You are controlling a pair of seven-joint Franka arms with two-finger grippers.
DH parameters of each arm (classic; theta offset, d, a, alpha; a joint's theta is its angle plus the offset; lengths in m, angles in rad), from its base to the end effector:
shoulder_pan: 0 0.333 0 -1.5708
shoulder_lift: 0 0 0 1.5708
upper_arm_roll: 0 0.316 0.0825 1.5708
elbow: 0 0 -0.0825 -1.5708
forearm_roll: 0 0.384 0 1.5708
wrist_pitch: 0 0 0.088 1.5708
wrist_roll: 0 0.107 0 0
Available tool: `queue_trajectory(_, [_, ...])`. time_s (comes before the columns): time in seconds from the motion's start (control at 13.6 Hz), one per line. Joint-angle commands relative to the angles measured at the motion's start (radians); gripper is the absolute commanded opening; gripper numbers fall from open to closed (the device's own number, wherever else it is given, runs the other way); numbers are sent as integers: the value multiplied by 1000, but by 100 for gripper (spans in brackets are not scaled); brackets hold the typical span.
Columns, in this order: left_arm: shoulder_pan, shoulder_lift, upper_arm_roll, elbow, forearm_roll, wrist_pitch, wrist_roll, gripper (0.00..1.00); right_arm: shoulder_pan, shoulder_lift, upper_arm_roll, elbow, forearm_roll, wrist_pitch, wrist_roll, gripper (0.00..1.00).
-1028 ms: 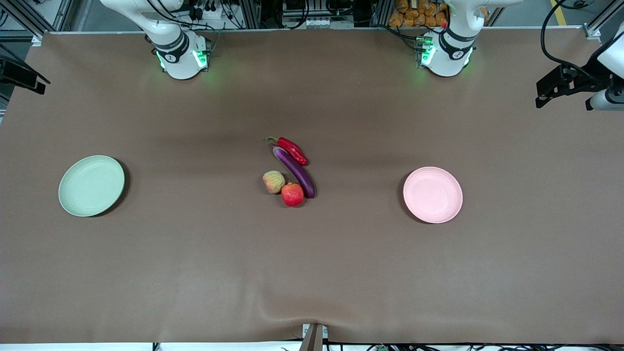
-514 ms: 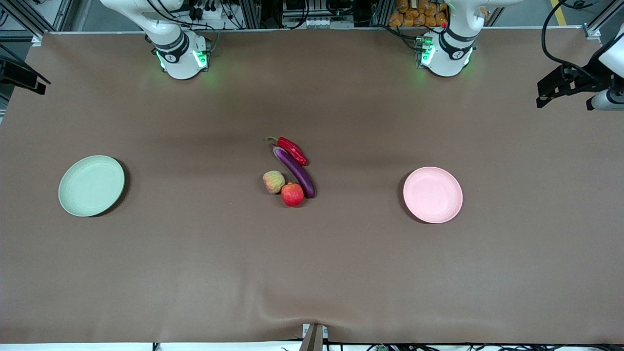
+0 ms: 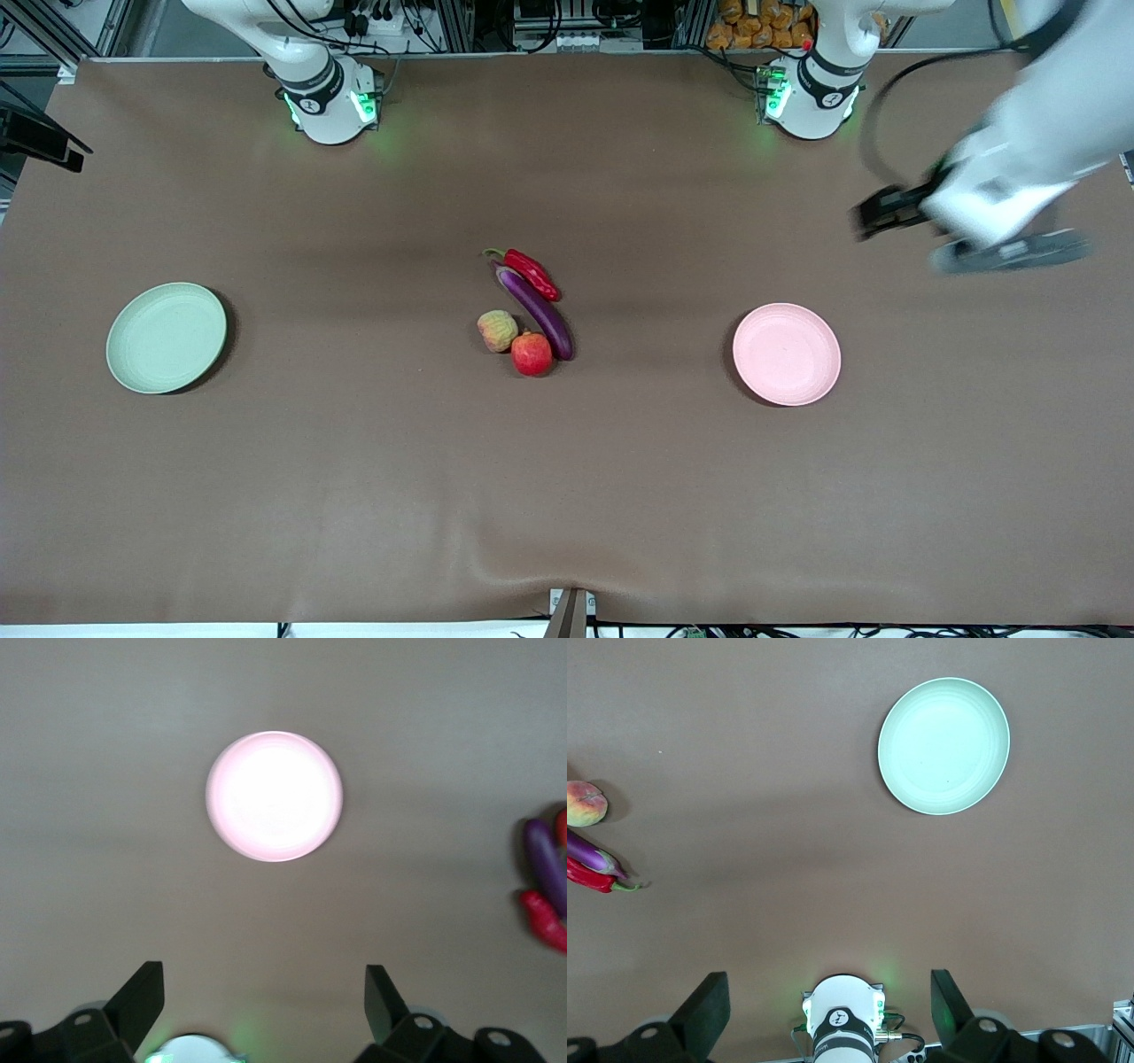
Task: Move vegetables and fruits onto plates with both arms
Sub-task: 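Reach the left gripper down to the red chili pepper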
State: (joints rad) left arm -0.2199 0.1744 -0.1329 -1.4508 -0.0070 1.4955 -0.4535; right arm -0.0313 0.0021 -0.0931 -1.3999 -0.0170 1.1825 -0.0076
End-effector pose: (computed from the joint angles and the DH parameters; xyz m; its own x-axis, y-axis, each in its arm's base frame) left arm 0.5623 -0.2007 0.5748 0.9865 0.1020 -0.1280 0.0991 -0.9947 -0.0290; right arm 0.5062 -0.0655 0.6711 0.9686 -0.1200 -0.2178 -0.1195 -0.9927 0.0153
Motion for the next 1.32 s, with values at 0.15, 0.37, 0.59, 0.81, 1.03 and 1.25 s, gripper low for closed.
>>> queue_trajectory(0.15, [-194,195,3,73,-7,216,-320,100,-27,-1,9,1,17,-9,8,100])
queue_trajectory(0.37, [-323,324,3,75,-7,389,-529,100,-33,-1,9,-1,17,-9,8,100])
queue_trajectory(0.59, [-500,399,3,75,-5,420,-852,100,-39,1,9,-1,17,-9,8,100])
queue_trajectory(0.81, [-666,465,10,75,2,430,-1153,100,-38,1,9,-1,17,-7,8,100])
queue_trajectory(1.03, [-766,546,41,75,9,599,-1440,100,-39,1,9,-1,17,-7,8,100])
queue_trajectory(1.25, [-875,629,146,101,12,777,-1618,100,-39,1,9,-1,17,-6,8,100])
